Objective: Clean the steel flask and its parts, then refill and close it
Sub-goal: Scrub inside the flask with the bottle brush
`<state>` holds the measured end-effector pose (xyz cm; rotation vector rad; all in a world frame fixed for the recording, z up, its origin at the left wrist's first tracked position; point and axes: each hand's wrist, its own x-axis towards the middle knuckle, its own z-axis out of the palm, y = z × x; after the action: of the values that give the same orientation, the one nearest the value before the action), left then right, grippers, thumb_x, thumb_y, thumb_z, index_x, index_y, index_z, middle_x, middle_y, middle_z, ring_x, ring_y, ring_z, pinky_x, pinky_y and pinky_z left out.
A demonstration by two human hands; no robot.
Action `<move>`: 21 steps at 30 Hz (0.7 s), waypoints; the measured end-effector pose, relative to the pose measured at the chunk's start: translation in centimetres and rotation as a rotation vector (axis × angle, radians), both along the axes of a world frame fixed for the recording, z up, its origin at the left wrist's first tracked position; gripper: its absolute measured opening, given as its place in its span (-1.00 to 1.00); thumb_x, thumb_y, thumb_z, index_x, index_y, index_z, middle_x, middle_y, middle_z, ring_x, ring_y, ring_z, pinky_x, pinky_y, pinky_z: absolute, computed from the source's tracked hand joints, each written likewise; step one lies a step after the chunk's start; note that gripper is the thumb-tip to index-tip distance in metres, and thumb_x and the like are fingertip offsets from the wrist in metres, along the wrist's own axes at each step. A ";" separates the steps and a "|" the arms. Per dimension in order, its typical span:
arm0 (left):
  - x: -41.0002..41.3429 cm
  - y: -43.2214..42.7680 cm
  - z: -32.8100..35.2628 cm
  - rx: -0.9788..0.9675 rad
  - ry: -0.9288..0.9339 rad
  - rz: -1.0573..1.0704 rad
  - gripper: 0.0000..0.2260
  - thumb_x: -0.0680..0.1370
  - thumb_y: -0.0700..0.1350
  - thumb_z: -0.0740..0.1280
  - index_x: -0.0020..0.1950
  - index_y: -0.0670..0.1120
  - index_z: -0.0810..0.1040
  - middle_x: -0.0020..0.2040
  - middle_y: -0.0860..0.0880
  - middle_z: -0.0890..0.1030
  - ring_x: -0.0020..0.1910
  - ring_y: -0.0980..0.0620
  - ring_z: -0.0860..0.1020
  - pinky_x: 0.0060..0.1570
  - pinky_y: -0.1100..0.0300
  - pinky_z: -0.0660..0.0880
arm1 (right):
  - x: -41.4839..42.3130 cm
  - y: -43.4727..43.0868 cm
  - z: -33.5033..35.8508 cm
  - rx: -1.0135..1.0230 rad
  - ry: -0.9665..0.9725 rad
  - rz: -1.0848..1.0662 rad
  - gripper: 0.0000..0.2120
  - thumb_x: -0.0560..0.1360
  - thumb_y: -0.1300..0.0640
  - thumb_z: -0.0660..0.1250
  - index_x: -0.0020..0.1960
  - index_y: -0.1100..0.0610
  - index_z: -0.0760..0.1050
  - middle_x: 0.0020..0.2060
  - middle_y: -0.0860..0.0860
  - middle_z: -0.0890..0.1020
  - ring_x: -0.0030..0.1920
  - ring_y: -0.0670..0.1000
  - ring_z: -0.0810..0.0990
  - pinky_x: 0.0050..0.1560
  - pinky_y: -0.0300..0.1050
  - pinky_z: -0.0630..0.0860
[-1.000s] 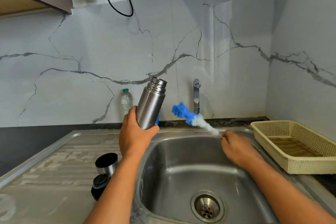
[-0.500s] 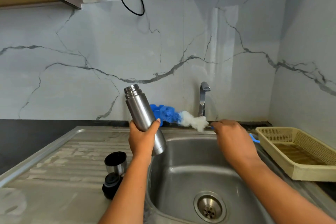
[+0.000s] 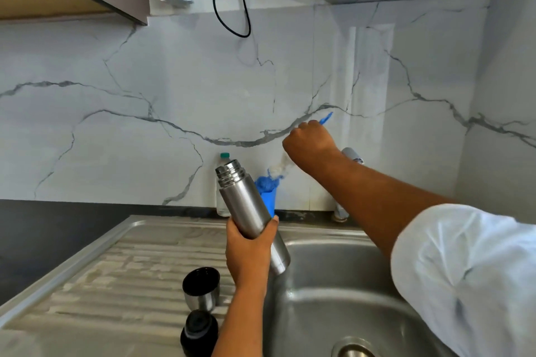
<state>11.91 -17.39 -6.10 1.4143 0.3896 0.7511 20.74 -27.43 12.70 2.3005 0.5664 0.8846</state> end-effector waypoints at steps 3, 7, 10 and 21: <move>0.5 -0.1 -0.3 0.002 -0.002 -0.001 -0.53 0.36 0.07 0.63 0.15 0.16 0.48 -0.01 0.18 0.65 -0.08 0.14 0.64 -0.08 0.10 0.53 | 2.0 1.7 0.0 -0.023 0.006 0.011 -0.86 0.59 0.31 0.25 0.04 0.14 0.55 0.07 0.07 0.65 0.13 0.13 0.60 0.14 -0.01 0.43; 1.3 -0.2 -0.9 -0.002 -0.011 0.001 -0.49 0.34 0.08 0.64 0.19 0.16 0.49 -0.01 0.17 0.66 -0.08 0.12 0.65 -0.02 0.06 0.58 | 4.8 3.4 -0.9 -0.052 -0.024 0.038 -0.85 0.60 0.25 0.28 0.11 0.10 0.57 0.06 0.02 0.64 0.18 0.09 0.54 0.23 -0.02 0.37; 1.7 -0.2 -1.2 -0.010 -0.013 -0.004 -0.51 0.34 0.07 0.64 0.17 0.18 0.50 -0.02 0.16 0.67 -0.08 0.12 0.65 0.00 0.04 0.59 | 6.8 4.6 -2.0 -0.027 -0.023 0.057 -0.84 0.60 0.23 0.29 0.10 0.08 0.61 0.07 0.00 0.64 0.22 0.10 0.51 0.28 -0.01 0.34; 2.0 -0.4 -1.3 -0.008 -0.002 -0.048 -0.56 0.34 0.08 0.65 0.05 0.23 0.48 -0.05 0.19 0.65 -0.08 0.16 0.65 -0.03 0.09 0.57 | 9.5 6.1 -4.5 -0.087 -0.017 0.030 -0.84 0.59 0.20 0.35 0.16 0.12 0.60 0.15 0.05 0.65 0.31 0.13 0.48 0.36 0.05 0.36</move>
<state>13.94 -17.77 -7.37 1.4101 0.3554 0.7111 30.21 -21.37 8.16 2.2097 0.6212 0.8757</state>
